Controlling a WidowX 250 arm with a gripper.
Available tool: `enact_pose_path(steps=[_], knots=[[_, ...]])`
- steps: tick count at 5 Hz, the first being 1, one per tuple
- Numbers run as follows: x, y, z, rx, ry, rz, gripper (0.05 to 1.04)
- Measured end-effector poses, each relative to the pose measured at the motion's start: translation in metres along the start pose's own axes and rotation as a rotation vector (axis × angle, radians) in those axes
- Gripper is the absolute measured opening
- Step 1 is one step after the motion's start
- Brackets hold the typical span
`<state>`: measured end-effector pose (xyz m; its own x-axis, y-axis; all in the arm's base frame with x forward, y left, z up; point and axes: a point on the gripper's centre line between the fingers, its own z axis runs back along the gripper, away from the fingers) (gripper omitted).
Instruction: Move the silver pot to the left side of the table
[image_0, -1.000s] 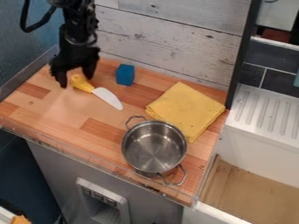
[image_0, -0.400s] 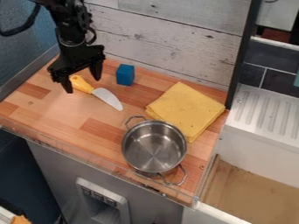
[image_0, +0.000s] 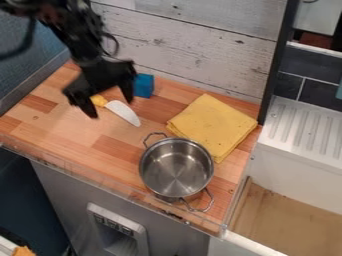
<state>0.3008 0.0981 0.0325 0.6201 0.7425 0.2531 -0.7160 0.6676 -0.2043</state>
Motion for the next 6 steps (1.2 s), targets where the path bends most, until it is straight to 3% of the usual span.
enact_pose_path(steps=[2, 3, 5, 6], knots=[[-0.058, -0.023, 0.002, -0.046, 0.059, -0.229, 1.0], [-0.068, -0.029, 0.0, -0.061, 0.068, -0.283, 1.0], [-0.075, -0.021, -0.005, 0.001, 0.044, -0.323, 1.0], [-0.081, -0.016, -0.017, 0.037, 0.07, -0.341, 0.954]])
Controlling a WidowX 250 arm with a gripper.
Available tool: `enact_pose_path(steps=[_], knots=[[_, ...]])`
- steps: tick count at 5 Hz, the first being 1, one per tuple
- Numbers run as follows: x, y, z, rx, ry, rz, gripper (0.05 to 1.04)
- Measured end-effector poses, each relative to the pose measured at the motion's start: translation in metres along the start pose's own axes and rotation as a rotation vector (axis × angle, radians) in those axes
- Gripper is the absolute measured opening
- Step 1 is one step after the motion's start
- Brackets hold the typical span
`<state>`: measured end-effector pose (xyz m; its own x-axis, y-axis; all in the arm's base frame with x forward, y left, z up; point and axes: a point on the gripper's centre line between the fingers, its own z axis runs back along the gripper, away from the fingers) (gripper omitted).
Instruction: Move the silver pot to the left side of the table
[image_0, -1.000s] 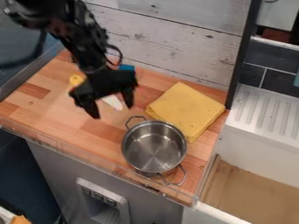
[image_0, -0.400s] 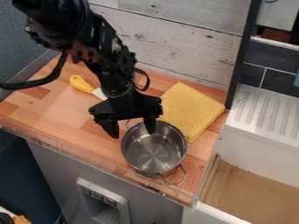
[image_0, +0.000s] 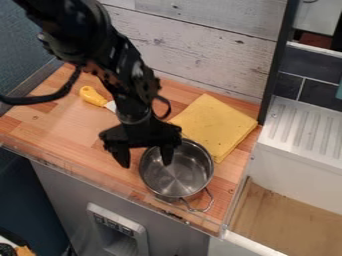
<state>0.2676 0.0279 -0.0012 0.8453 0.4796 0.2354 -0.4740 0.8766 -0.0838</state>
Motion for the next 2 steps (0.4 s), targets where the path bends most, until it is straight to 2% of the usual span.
enact_pose_path(steps=[1, 2], knots=[[-0.0055, -0.0032, -0.0115, 0.02, 0.023, -0.025, 0.665], [-0.0049, -0.0059, -0.0115, 0.008, 0.024, -0.02, 0.355]])
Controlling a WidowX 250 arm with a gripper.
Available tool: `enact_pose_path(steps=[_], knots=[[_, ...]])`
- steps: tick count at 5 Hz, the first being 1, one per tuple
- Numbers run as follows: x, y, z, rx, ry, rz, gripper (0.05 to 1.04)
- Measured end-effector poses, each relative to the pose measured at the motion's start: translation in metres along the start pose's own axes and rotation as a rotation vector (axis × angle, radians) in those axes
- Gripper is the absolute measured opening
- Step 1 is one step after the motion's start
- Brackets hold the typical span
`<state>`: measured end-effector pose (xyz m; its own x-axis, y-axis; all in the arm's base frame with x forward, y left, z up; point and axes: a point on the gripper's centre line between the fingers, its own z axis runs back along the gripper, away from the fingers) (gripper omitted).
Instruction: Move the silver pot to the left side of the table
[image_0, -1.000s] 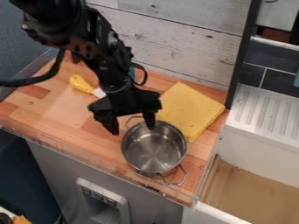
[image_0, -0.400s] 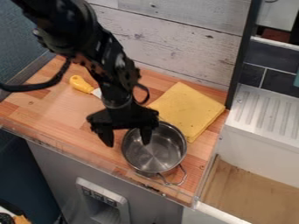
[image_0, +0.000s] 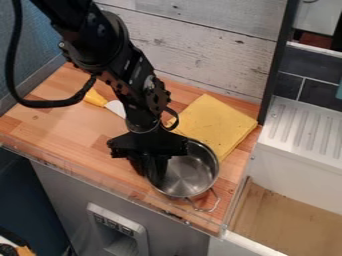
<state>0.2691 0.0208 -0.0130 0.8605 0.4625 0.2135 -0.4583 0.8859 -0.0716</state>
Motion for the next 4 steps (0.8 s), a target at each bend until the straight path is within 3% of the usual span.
enact_pose_path(steps=[1, 2, 4], knots=[[0.0, 0.002, 0.001, -0.014, 0.004, 0.011, 0.148], [0.004, 0.016, 0.013, -0.034, -0.022, 0.048, 0.076], [0.02, 0.061, 0.029, -0.031, -0.066, 0.21, 0.073]])
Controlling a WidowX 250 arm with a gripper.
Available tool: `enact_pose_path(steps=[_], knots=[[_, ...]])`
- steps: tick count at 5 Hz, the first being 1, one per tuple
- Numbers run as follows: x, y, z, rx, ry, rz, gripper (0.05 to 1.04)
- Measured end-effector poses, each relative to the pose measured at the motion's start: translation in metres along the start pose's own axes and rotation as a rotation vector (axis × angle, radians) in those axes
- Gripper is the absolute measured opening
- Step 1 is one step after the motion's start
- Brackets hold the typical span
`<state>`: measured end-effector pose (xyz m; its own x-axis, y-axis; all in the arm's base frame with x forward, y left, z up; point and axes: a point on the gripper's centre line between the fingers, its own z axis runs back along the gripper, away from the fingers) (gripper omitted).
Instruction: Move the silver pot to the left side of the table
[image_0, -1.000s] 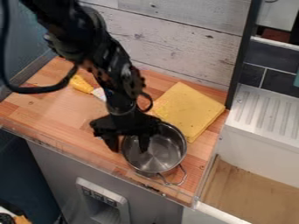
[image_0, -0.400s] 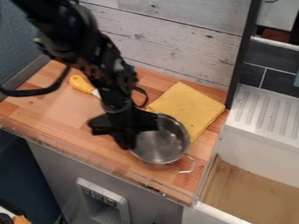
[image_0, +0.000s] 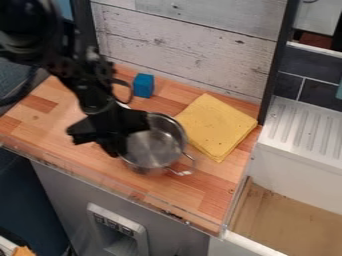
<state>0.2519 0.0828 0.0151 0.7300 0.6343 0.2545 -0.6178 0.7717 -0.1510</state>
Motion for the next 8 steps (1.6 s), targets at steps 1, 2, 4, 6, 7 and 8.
enact_pose_path(steps=[1, 2, 4, 6, 7, 8], knots=[[0.027, 0.023, 0.003, 0.027, -0.047, 0.11, 0.073], [0.052, 0.064, -0.001, 0.091, -0.071, 0.277, 0.073], [0.077, 0.123, -0.013, 0.202, -0.077, 0.496, 0.073], [0.087, 0.142, -0.024, 0.262, -0.067, 0.573, 0.092], [0.083, 0.142, -0.026, 0.272, -0.033, 0.57, 0.265], [0.082, 0.142, -0.026, 0.271, -0.031, 0.556, 0.55]])
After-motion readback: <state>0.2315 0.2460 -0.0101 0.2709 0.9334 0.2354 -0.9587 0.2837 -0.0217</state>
